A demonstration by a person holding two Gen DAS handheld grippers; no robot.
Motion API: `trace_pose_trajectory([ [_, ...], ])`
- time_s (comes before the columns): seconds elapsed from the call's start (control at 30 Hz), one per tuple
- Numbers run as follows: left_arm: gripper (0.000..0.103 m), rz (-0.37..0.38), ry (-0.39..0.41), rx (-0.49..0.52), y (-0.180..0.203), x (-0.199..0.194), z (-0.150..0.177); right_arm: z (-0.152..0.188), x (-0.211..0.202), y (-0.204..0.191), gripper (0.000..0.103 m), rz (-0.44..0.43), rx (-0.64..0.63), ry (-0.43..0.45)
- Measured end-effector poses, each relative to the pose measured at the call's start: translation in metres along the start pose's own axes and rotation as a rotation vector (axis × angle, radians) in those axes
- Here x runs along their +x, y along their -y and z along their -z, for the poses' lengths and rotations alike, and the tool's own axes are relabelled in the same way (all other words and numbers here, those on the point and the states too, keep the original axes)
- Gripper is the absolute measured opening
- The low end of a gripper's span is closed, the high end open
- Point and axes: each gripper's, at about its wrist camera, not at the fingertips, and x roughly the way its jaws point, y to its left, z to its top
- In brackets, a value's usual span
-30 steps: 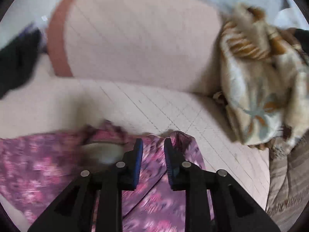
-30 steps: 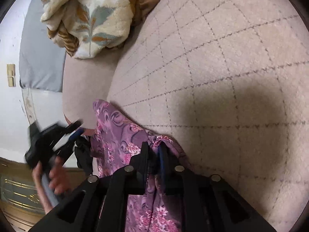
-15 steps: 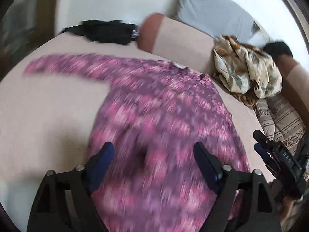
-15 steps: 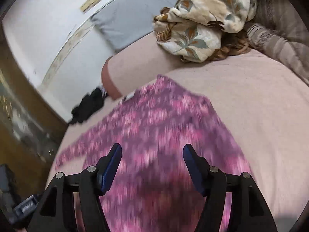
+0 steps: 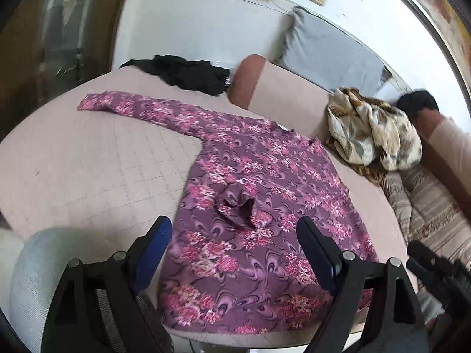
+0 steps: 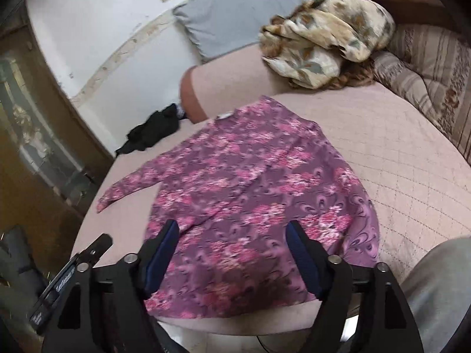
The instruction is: Fold small clothes
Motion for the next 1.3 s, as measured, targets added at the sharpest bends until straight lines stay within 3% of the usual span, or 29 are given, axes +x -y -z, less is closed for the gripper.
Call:
trace_pose_trajectory([
  [0.07, 0.086, -0.017, -0.004, -0.039, -0.004, -0.018, -0.009, 0.002, -0.002, -0.012, 0.082, -0.034, -0.019, -0.012],
  [0.17, 0.099, 0.005, 0.094, -0.023, 0.000, -0.046, -0.010, -0.007, -0.001, -0.034, 0.082, -0.084, -0.075, -0.016],
  [0.3, 0.099, 0.060, 0.069, -0.039, 0.003, -0.043, -0.027, -0.035, 0.015, -0.061, 0.082, -0.170, -0.115, -0.039],
  [0.4, 0.099, 0.003, 0.078, -0.025, 0.006, -0.027, -0.059, -0.067, 0.033, -0.077, 0.083, -0.191, -0.150, -0.037],
  [0.63, 0.099, -0.135, 0.026, -0.103, -0.039, 0.072, -0.158, -0.138, 0.115, -0.087, 0.086, -0.184, -0.185, -0.045],
  [0.77, 0.099, -0.162, -0.053, -0.301, -0.116, 0.148, -0.206, -0.141, 0.178, -0.082, 0.086, -0.212, -0.201, -0.091],
  [0.87, 0.099, -0.327, -0.164, -0.444, -0.180, 0.213, -0.217, -0.125, 0.217, -0.071, 0.086, -0.210, -0.173, -0.198],
  [0.97, 0.085, -0.392, -0.190, -0.599, -0.233, 0.243, -0.211, -0.116, 0.236, -0.061, 0.086, -0.210, -0.176, -0.261],
  [1.1, 0.084, -0.389, -0.094, -0.734, -0.281, 0.245, -0.217, -0.109, 0.241, -0.055, 0.086, -0.209, -0.168, -0.289],
  [1.2, 0.083, -0.379, -0.028, -0.767, -0.300, 0.248, -0.225, -0.105, 0.240, -0.058, 0.086, -0.214, -0.186, -0.291],
  [1.27, 0.058, -0.368, 0.014, -0.792, -0.306, 0.248, -0.227, -0.103, 0.236, -0.062, 0.086, -0.202, -0.218, -0.271],
  [1.3, 0.030, -0.379, 0.013, -0.787, -0.307, 0.249, -0.227, -0.103, 0.235, -0.064, 0.086, -0.196, -0.231, -0.263],
])
